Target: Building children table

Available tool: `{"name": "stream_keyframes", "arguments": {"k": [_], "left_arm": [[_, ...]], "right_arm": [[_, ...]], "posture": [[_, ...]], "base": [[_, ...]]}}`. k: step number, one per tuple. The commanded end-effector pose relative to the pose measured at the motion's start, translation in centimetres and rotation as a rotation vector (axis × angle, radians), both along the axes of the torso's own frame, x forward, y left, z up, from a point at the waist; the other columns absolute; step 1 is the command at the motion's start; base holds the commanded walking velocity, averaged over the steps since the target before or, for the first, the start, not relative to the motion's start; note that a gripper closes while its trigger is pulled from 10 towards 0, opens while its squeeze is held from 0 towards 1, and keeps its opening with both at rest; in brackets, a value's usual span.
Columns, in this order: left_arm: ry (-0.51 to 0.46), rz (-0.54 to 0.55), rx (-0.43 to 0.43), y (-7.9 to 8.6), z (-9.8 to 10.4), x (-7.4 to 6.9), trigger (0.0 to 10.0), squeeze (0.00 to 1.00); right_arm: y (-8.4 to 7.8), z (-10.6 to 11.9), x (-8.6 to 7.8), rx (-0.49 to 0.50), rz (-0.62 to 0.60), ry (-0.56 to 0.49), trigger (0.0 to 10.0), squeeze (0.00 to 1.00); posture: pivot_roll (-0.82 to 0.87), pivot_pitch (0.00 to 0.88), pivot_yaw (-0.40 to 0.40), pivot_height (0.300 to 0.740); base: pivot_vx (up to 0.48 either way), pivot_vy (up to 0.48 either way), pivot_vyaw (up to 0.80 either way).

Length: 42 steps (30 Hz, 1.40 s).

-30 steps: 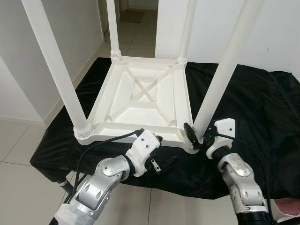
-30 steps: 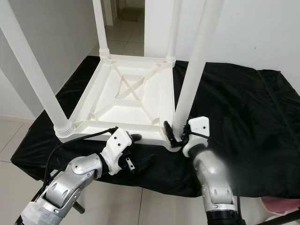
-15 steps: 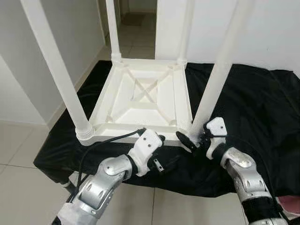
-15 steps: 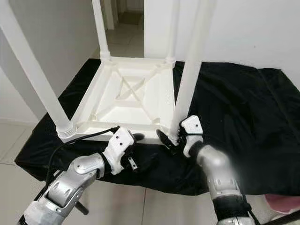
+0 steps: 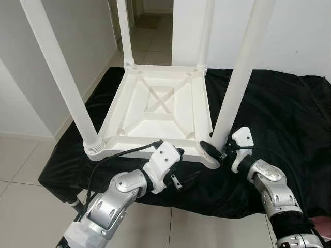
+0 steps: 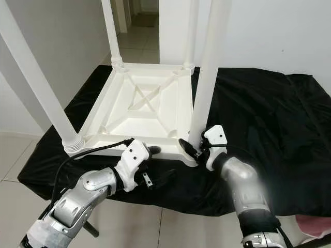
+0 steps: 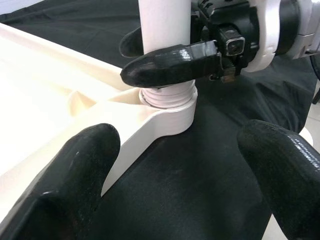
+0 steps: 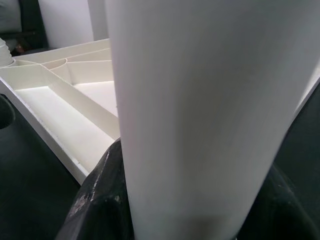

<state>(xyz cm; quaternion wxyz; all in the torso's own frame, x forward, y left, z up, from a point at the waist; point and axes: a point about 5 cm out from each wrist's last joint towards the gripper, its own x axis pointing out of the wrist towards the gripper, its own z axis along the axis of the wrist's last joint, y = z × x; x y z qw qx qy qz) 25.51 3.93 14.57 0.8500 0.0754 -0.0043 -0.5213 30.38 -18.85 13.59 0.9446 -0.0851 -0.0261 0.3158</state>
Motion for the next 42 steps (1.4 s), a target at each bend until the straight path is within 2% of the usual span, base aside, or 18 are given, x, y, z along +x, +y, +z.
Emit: {"name": "stream_keyframes", "arguments": {"k": [1,4,5,6,8,11,13,16,18,19,20,23,24,26,31,40,41,42], "left_arm": [[0.013,-0.062,0.014,0.0,-0.3,-0.3,10.0,0.0],[0.007,-0.051,0.01,0.2,-0.1,0.0,10.0,0.0],[0.003,-0.044,0.013,0.3,-0.1,0.2,10.0,0.0],[0.003,-0.044,0.013,0.3,-0.1,0.2,10.0,0.0],[-0.001,-0.036,0.015,0.5,-0.1,0.4,10.0,0.0],[-0.012,-0.027,0.021,0.7,0.0,0.5,10.0,0.0],[-0.012,-0.027,0.021,0.7,0.0,0.5,10.0,0.0],[-0.009,-0.01,0.021,1.2,0.1,0.7,10.0,0.0],[-0.009,-0.01,0.021,1.2,0.1,0.7,10.0,0.0],[-0.004,-0.011,0.024,1.3,0.0,0.6,10.0,0.0],[-0.004,-0.011,0.024,1.3,0.0,0.6,10.0,0.0],[0.013,-0.015,0.027,1.5,-0.3,0.6,10.0,0.0],[0.013,-0.015,0.027,1.5,-0.3,0.6,10.0,0.0],[0.016,-0.014,0.016,1.5,-0.1,0.8,10.0,0.0],[0.011,-0.012,0.016,1.4,-0.1,0.9,10.0,0.0],[0.008,-0.014,0.019,1.4,-0.1,1.0,10.0,0.0],[0.011,-0.013,0.017,1.5,-0.1,0.9,10.0,0.0],[0.018,-0.013,0.018,1.5,-0.3,0.8,10.0,0.0]], "right_arm": [[0.4,-1.0,-0.4,0.008,0.015,0.047,10.0,0.0],[0.5,-0.9,-0.6,0.054,-0.038,0.048,10.0,0.0],[0.6,-1.2,-0.6,0.038,-0.109,0.046,10.0,0.0],[0.6,-1.2,-0.6,0.038,-0.109,0.046,10.0,0.0],[0.7,-1.4,-0.6,0.016,-0.208,0.037,10.0,0.0],[0.9,-1.3,-0.9,0.053,-0.277,0.029,10.0,0.0],[0.9,-1.3,-0.9,0.053,-0.277,0.029,10.0,0.0],[1.6,-1.5,-1.7,0.112,-0.456,0.042,10.0,0.0],[1.6,-1.5,-1.7,0.112,-0.456,0.042,10.0,0.0],[1.9,-1.9,-2.1,0.115,-0.514,0.059,10.0,0.0],[1.9,-1.9,-2.1,0.115,-0.514,0.059,10.0,0.0],[2.8,-3.0,-3.2,0.163,-0.729,0.109,10.0,0.0],[2.8,-3.0,-3.2,0.163,-0.729,0.109,10.0,0.0],[3.1,-3.2,-3.4,0.191,-0.833,0.121,10.0,0.0],[3.3,-3.1,-3.7,0.205,-0.9,0.112,10.0,0.0],[3.7,-2.0,-3.5,0.219,-0.844,0.074,10.0,0.0],[3.8,-1.8,-3.4,0.224,-0.834,0.068,10.0,0.45],[3.8,-1.4,-3.4,0.22,-0.811,0.049,10.0,1.0]], "posture": [[-0.05,0.0,0.052,0.74],[-0.05,0.0,0.046,0.74],[-0.05,0.0,0.047,0.74],[-0.05,0.0,0.047,0.74],[-0.05,0.0,0.047,0.74],[-0.04,0.0,0.045,0.74],[-0.04,0.0,0.045,0.74],[-0.04,0.0,0.054,0.74],[-0.04,0.0,0.054,0.74],[-0.04,0.0,0.057,0.74],[-0.04,0.0,0.057,0.74],[-0.04,0.0,0.054,0.74],[-0.04,0.0,0.054,0.74],[-0.04,0.0,0.053,0.74],[-0.04,0.0,0.056,0.74],[-0.04,0.0,0.054,0.74],[-0.04,0.0,0.054,0.74],[-0.05,0.0,0.056,0.74]], "base": [[0.0,0.0,0.0],[0.0,0.0,0.0],[0.0,0.0,0.0],[0.0,0.0,0.0],[0.0,0.0,0.0],[0.0,0.0,0.0],[0.0,0.0,0.0],[0.0,0.0,0.0],[0.0,0.0,0.0],[0.0,0.0,0.0],[0.0,0.0,0.0],[0.0,0.0,0.0],[0.0,0.0,0.0],[0.0,0.0,0.0],[0.0,0.0,0.0],[0.0,0.0,0.0],[0.0,0.0,0.0],[0.0,0.0,0.0]]}}
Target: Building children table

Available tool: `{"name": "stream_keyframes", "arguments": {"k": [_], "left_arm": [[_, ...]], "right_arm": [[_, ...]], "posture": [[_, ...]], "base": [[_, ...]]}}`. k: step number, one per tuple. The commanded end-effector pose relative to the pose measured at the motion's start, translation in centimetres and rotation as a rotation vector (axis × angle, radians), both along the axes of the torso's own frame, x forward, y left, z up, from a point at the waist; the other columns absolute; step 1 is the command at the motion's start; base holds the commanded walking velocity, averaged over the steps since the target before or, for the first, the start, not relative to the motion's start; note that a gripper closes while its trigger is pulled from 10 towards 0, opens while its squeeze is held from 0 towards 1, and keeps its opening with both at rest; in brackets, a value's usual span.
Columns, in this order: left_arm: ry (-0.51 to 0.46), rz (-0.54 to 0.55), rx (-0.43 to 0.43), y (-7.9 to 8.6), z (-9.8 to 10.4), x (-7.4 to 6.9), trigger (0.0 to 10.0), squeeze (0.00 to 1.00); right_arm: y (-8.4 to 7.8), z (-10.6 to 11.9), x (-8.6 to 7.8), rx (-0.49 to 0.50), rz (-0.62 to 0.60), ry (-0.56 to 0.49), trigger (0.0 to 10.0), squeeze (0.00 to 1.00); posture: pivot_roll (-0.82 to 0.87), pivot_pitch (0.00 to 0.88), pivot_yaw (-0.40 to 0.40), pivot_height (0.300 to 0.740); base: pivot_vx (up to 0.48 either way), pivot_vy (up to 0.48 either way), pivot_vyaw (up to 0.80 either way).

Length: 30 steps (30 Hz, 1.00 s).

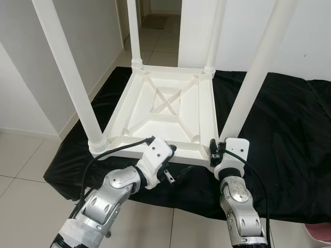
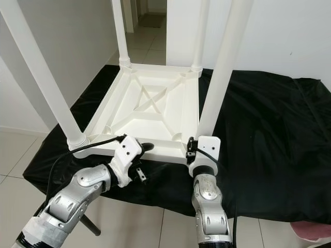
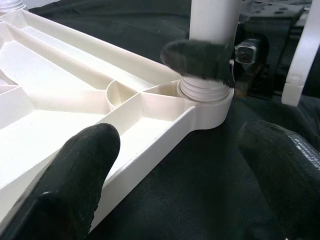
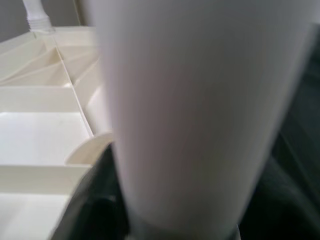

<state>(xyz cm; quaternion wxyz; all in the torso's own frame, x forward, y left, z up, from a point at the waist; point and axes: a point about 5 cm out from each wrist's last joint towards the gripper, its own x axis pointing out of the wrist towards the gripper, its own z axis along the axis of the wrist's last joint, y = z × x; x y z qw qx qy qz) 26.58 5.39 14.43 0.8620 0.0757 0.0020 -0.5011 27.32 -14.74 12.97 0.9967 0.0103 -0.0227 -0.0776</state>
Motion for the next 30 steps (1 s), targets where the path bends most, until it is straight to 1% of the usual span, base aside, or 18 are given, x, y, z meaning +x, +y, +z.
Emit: {"name": "stream_keyframes", "arguments": {"k": [1,4,5,6,7,12,15,18,19,20,22,23,25,26,27,28,30], "left_arm": [[0.011,-0.061,0.013,0.1,-0.2,-0.3,10.0,0.0],[0.025,-0.066,0.014,0.0,-0.6,-0.6,10.0,0.0],[0.025,-0.066,0.014,0.0,-0.6,-0.6,10.0,0.0],[0.029,-0.067,0.013,0.0,-0.7,-0.7,10.0,0.0],[0.032,-0.064,0.012,0.0,-0.9,-0.7,10.0,0.0],[0.031,-0.059,0.011,0.0,-0.9,-0.6,10.0,0.0],[0.028,-0.047,0.005,0.3,-0.7,-0.4,10.0,0.0],[0.027,-0.047,0.012,0.3,-0.8,-0.3,10.0,0.0],[0.025,-0.045,0.011,0.3,-0.8,-0.3,10.0,0.0],[0.025,-0.045,0.011,0.3,-0.8,-0.3,10.0,0.0],[0.024,-0.041,0.001,0.2,-0.6,-0.2,10.0,0.0],[0.024,-0.041,0.001,0.2,-0.6,-0.2,10.0,0.0],[0.028,-0.046,-0.005,0.0,-0.6,-0.4,10.0,0.0],[0.028,-0.046,-0.005,0.0,-0.6,-0.4,10.0,0.0],[0.033,-0.055,-0.007,-0.1,-0.7,-0.6,10.0,0.0],[0.033,-0.055,-0.007,-0.1,-0.7,-0.6,10.0,0.0],[0.035,-0.059,-0.005,-0.1,-0.7,-0.6,10.0,0.0]], "right_arm": [[-0.3,-0.8,-0.3,0.023,-0.013,0.04,10.0,1.0],[-0.5,-0.2,-0.2,0.019,0.039,0.015,10.0,1.0],[-0.5,-0.2,-0.2,0.019,0.039,0.015,10.0,1.0],[-0.7,0.0,-0.2,0.018,0.08,0.012,10.0,0.87],[-1.2,0.2,0.0,0.029,0.131,0.008,10.0,0.0],[-1.6,0.3,0.1,0.027,0.147,0.007,10.0,0.0],[-2.3,0.7,0.5,-0.035,0.263,-0.018,10.0,0.0],[-2.5,0.7,0.8,-0.051,0.31,-0.022,10.0,0.0],[-2.4,0.8,0.9,-0.073,0.349,-0.028,10.0,0.0],[-2.4,0.8,0.9,-0.073,0.349,-0.028,10.0,0.0],[-2.2,1.1,1.5,-0.099,0.449,-0.034,10.0,0.0],[-2.2,1.1,1.5,-0.099,0.449,-0.034,10.0,0.0],[-2.0,1.1,2.1,-0.134,0.534,-0.034,10.0,0.0],[-2.0,1.1,2.1,-0.134,0.534,-0.034,10.0,0.0],[-1.6,0.9,2.4,-0.153,0.624,-0.02,10.0,0.0],[-1.6,0.9,2.4,-0.153,0.624,-0.02,10.0,0.0],[-1.2,0.5,2.5,-0.191,0.69,-0.007,10.0,0.0]], "posture": [[-0.05,0.0,0.056,0.74],[-0.05,0.0,0.042,0.74],[-0.05,0.0,0.042,0.74],[-0.05,0.0,0.037,0.74],[-0.06,0.0,0.034,0.74],[-0.05,0.0,0.034,0.74],[-0.06,0.0,0.04,0.74],[-0.07,0.0,0.043,0.74],[-0.07,0.0,0.043,0.74],[-0.07,0.0,0.043,0.74],[-0.08,0.0,0.048,0.74],[-0.08,0.0,0.048,0.74],[-0.08,0.0,0.05,0.74],[-0.08,0.0,0.05,0.74],[-0.09,0.0,0.054,0.74],[-0.09,0.0,0.054,0.74],[-0.09,0.0,0.056,0.74]], "base": [[0.0,0.0,0.0],[0.0,0.0,0.0],[0.0,0.0,0.0],[0.0,0.0,0.0],[0.0,0.0,0.0],[0.0,0.0,0.0],[0.0,0.0,0.0],[0.0,0.0,0.0],[0.0,0.0,0.0],[0.0,0.0,0.0],[0.0,0.0,0.0],[0.0,0.0,0.0],[0.0,0.0,0.0],[0.0,0.0,0.0],[0.0,0.0,0.0],[0.0,0.0,0.0],[0.0,0.0,0.0]]}}
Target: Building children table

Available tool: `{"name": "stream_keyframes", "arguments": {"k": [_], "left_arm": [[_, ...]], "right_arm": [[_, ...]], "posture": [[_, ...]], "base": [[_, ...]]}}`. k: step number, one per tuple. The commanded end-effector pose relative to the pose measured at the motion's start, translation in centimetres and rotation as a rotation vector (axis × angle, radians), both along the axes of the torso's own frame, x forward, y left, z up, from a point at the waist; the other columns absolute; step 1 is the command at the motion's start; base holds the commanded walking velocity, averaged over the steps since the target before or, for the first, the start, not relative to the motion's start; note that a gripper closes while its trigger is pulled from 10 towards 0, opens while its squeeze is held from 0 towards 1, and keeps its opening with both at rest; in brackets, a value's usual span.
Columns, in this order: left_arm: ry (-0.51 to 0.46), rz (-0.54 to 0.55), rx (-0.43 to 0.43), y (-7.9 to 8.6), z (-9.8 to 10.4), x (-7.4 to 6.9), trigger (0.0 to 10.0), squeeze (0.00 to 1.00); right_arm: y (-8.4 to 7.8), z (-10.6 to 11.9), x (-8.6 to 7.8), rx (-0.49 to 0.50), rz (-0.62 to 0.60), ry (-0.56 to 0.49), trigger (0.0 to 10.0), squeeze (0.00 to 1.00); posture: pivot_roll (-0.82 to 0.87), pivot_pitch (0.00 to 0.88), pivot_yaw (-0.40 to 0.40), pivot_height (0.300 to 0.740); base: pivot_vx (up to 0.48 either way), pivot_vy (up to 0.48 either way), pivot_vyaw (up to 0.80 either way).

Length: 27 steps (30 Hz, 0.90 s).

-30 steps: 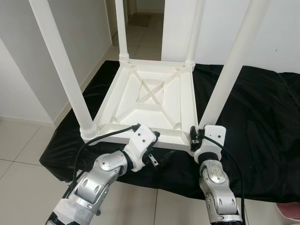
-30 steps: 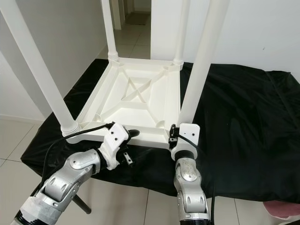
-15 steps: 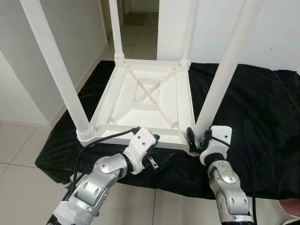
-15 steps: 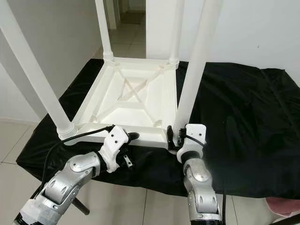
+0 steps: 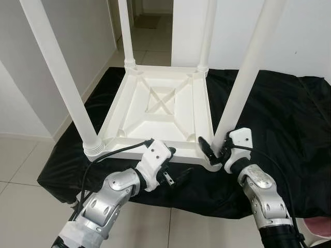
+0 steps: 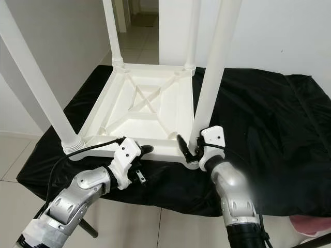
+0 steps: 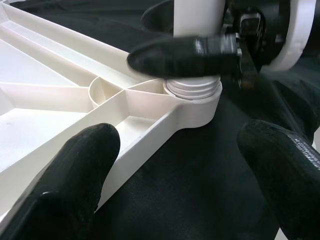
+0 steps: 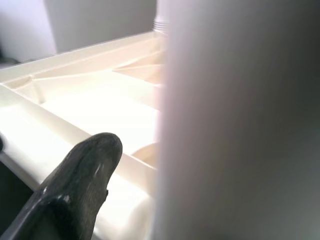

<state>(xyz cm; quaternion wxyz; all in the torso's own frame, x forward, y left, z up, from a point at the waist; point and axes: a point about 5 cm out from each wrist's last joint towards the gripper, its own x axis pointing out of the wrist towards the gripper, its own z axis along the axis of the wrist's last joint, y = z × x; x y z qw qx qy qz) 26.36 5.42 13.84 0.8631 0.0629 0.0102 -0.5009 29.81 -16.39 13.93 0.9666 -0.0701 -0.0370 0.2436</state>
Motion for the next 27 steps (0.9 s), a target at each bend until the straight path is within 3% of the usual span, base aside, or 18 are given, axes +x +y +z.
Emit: {"name": "stream_keyframes", "arguments": {"k": [1,6,7,9,20,21,24,25,27], "left_arm": [[0.008,-0.062,0.008,-0.2,-0.1,-0.4,10.0,0.0],[0.004,-0.061,0.009,-0.2,0.0,-0.3,10.0,0.0],[0.001,-0.054,0.009,0.0,0.1,-0.2,10.0,0.0],[0.002,-0.04,0.005,0.2,0.2,-0.1,10.0,0.0],[0.008,-0.039,0.007,0.3,0.0,-0.5,10.0,0.0],[0.009,-0.036,0.005,0.3,0.0,-0.4,10.0,0.0],[0.009,-0.036,0.005,0.3,0.0,-0.4,10.0,0.0],[0.011,-0.039,0.006,0.3,0.0,-0.5,10.0,0.0],[0.015,-0.043,0.007,0.3,-0.1,-0.6,10.0,0.0]], "right_arm": [[0.4,-0.4,0.0,-0.017,0.045,0.016,10.0,0.0],[0.5,-0.7,0.6,-0.065,0.097,0.025,10.0,0.0],[0.3,-0.8,0.7,-0.07,0.098,0.027,4.4,0.0],[0.0,-0.9,0.7,-0.072,0.098,0.025,0.0,0.0],[-0.5,-1.1,0.4,-0.048,0.094,0.017,0.0,0.0],[-0.5,-1.2,0.2,-0.049,0.089,0.014,4.7,0.0],[-0.5,-1.2,0.2,-0.046,0.087,0.015,4.7,0.0],[-0.5,-1.1,0.1,-0.033,0.061,0.011,10.0,0.0],[-0.5,-0.9,0.0,-0.016,0.017,0.009,10.0,0.0]], "posture": [[-0.09,0.0,0.056,0.74],[-0.08,0.0,0.056,0.74],[-0.07,0.0,0.048,0.74],[-0.06,0.0,0.049,0.74],[-0.05,0.0,0.043,0.74],[-0.06,0.0,0.044,0.74],[-0.06,0.0,0.044,0.74],[-0.06,0.0,0.048,0.74],[-0.06,0.0,0.051,0.74]], "base": [[0.0,0.0,0.0],[0.0,0.0,0.0],[0.0,0.0,0.0],[0.0,0.0,0.0],[0.0,0.0,0.0],[0.0,0.0,0.0],[0.0,0.0,0.0],[0.0,0.0,0.0],[0.0,0.0,0.0]]}}
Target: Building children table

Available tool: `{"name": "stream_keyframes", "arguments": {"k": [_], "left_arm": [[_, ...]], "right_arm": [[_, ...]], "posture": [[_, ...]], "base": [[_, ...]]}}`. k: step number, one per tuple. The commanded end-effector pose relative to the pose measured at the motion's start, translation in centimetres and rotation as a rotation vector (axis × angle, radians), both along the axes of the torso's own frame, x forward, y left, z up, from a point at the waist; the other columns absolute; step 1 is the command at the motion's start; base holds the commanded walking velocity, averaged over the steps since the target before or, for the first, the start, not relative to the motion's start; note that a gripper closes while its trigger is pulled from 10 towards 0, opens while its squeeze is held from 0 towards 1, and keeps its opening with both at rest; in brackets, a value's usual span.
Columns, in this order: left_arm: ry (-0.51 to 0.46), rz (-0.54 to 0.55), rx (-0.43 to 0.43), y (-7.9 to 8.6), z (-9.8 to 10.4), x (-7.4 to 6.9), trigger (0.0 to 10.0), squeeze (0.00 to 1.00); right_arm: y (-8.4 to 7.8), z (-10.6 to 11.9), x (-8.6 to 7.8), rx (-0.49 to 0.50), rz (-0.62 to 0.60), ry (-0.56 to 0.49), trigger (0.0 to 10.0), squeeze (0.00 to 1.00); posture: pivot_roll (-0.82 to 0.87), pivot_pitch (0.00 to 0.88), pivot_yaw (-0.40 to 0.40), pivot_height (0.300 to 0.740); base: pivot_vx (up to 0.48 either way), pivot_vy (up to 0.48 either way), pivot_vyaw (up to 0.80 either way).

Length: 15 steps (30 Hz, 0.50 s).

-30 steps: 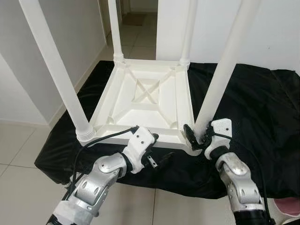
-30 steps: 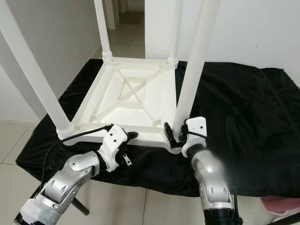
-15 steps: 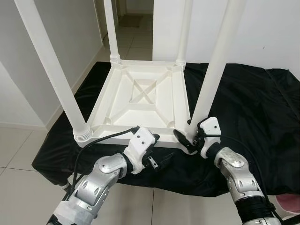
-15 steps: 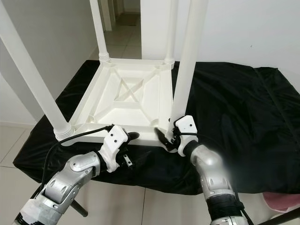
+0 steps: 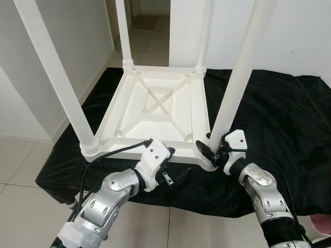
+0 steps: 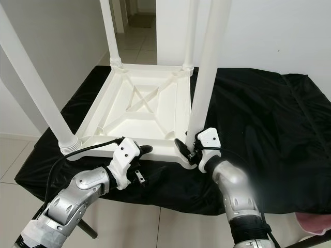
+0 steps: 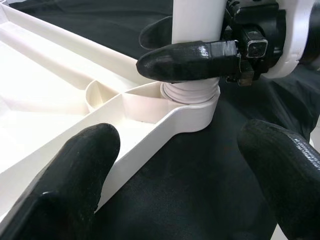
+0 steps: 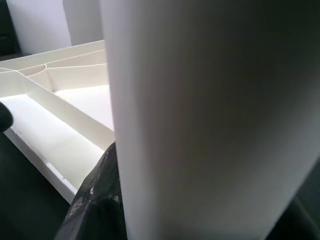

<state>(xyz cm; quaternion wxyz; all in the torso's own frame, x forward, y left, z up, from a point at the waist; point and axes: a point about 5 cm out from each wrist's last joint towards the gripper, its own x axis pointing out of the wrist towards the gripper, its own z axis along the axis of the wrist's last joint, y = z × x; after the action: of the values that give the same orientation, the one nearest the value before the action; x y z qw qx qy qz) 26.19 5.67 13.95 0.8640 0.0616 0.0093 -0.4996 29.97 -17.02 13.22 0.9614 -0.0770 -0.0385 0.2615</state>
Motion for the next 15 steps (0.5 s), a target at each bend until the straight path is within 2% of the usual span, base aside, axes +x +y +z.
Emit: {"name": "stream_keyframes", "arguments": {"k": [1,8,11,14,15], "left_arm": [[0.016,-0.046,0.011,0.1,-0.2,-0.4,10.0,0.0],[0.018,-0.049,0.013,0.2,-0.2,-0.4,10.0,0.0],[0.015,-0.053,0.019,0.2,-0.2,-0.3,10.0,0.0],[0.015,-0.053,0.019,0.2,-0.2,-0.3,10.0,0.0],[0.014,-0.053,0.028,0.4,-0.2,-0.4,10.0,0.0]], "right_arm": [[0.1,-0.2,-0.2,0.003,-0.035,0.014,10.0,0.0],[0.3,-0.3,-0.2,-0.002,-0.108,0.016,10.0,0.0],[1.6,-0.3,-0.5,0.011,-0.186,0.019,10.0,0.0],[1.6,-0.3,-0.5,0.011,-0.186,0.019,10.0,0.0],[2.5,-0.4,-0.9,0.03,-0.276,0.029,10.0,0.0]], "posture": [[-0.06,0.0,0.051,0.74],[-0.07,0.0,0.054,0.74],[-0.06,0.0,0.055,0.74],[-0.06,0.0,0.055,0.74],[-0.06,0.0,0.057,0.74]], "base": [[0.0,0.0,0.0],[0.0,0.0,0.0],[0.0,0.0,0.0],[0.0,0.0,0.0],[0.0,0.0,0.0]]}}
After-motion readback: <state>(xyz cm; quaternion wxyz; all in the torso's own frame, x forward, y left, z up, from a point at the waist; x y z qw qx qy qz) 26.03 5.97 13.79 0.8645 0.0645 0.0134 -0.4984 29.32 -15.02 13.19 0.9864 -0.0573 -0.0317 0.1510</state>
